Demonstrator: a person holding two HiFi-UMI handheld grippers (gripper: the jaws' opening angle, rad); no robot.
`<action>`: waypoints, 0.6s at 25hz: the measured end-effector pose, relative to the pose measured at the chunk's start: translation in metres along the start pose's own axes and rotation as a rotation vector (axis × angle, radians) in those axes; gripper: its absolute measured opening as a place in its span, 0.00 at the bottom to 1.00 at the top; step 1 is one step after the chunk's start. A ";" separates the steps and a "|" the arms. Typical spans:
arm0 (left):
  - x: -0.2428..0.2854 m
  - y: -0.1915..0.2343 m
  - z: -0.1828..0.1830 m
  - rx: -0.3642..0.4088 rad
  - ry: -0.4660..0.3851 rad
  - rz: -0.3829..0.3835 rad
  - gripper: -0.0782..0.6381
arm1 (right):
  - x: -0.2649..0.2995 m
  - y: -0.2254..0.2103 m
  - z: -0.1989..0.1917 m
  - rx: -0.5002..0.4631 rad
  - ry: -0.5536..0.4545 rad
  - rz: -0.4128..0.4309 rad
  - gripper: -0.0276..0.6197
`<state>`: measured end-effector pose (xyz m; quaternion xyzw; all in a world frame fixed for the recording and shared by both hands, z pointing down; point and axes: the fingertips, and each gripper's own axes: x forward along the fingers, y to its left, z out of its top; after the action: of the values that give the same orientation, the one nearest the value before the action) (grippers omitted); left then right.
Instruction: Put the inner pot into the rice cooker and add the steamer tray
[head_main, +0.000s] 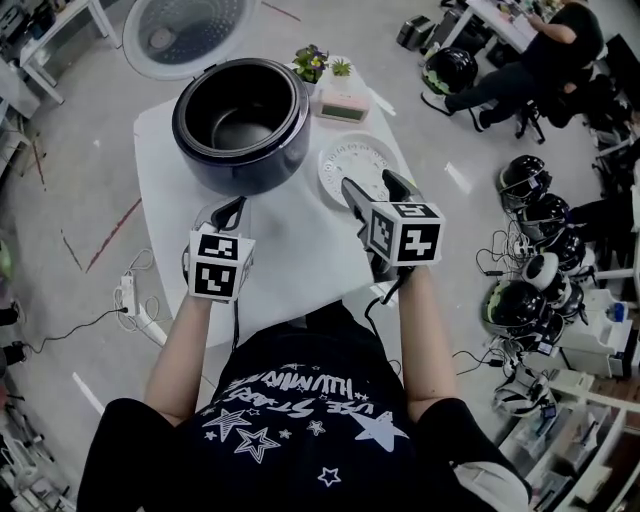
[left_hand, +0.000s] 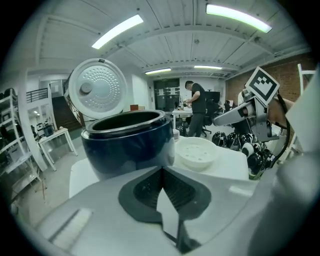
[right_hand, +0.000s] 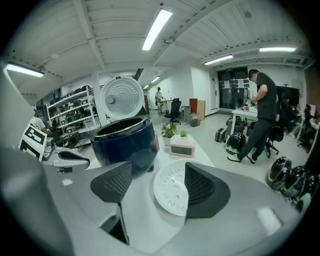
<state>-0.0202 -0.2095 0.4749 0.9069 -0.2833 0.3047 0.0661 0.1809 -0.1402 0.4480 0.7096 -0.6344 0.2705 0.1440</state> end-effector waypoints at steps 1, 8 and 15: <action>0.005 -0.008 0.000 0.000 0.003 -0.018 0.12 | 0.000 -0.006 -0.004 0.008 0.006 -0.007 0.58; 0.041 -0.044 0.007 0.074 0.016 -0.081 0.12 | 0.004 -0.042 -0.025 0.052 0.048 -0.033 0.58; 0.076 -0.063 0.006 0.033 0.050 -0.088 0.12 | 0.017 -0.087 -0.046 0.068 0.109 -0.057 0.57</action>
<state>0.0670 -0.1948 0.5182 0.9117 -0.2364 0.3285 0.0715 0.2573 -0.1158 0.5076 0.7163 -0.5955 0.3258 0.1618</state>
